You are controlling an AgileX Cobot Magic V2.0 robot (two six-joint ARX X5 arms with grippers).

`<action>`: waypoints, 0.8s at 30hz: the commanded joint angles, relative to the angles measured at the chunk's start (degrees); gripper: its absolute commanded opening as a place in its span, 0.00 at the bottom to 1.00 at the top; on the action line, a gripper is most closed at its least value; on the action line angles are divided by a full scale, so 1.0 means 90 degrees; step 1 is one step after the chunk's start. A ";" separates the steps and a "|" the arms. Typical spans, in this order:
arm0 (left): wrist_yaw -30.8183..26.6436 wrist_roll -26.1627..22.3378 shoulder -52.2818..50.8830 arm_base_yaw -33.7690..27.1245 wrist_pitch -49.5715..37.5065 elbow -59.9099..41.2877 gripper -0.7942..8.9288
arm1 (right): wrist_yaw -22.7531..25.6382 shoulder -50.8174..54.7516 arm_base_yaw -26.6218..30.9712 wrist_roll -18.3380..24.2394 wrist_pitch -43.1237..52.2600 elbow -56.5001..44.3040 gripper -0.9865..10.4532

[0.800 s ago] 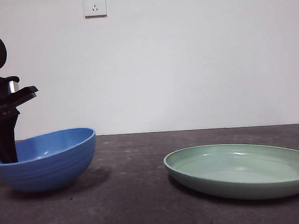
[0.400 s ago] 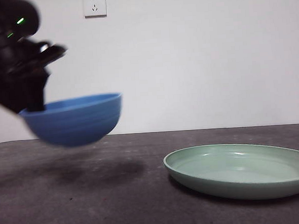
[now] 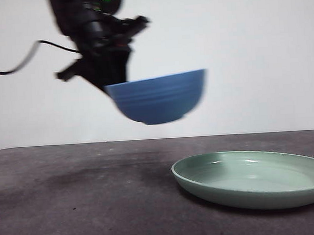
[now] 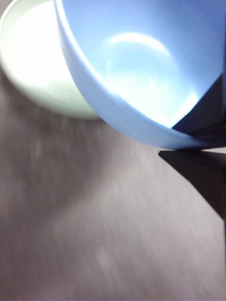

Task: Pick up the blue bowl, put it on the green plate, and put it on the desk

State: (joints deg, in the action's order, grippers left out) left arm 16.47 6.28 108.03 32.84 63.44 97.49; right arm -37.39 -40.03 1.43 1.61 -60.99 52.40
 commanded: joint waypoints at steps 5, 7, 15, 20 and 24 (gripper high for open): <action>0.0000 -0.0121 0.1268 0.0665 0.0194 0.1413 0.10 | -0.0017 0.0182 -0.0015 -0.0129 -0.0036 0.0107 0.59; -0.0002 -0.0095 0.1596 0.0792 0.0284 0.1795 0.10 | -0.0019 0.0209 -0.0015 -0.0141 -0.0053 0.0104 0.62; -0.0012 0.0046 0.2382 0.1127 0.0415 0.2509 0.10 | -0.0019 0.0231 -0.0015 -0.0158 -0.0068 0.0104 0.62; -0.0175 0.0049 0.2589 0.1265 0.0265 0.2509 0.10 | -0.0019 0.0228 -0.0015 -0.0155 -0.0063 0.0104 0.62; -0.0185 0.0097 0.2749 0.1285 0.0199 0.2509 0.10 | -0.0019 0.0228 -0.0015 -0.0155 -0.0063 0.0104 0.62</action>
State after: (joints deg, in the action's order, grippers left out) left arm 14.90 6.76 130.80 43.92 65.71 118.24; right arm -37.43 -37.78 1.43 0.60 -61.93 52.40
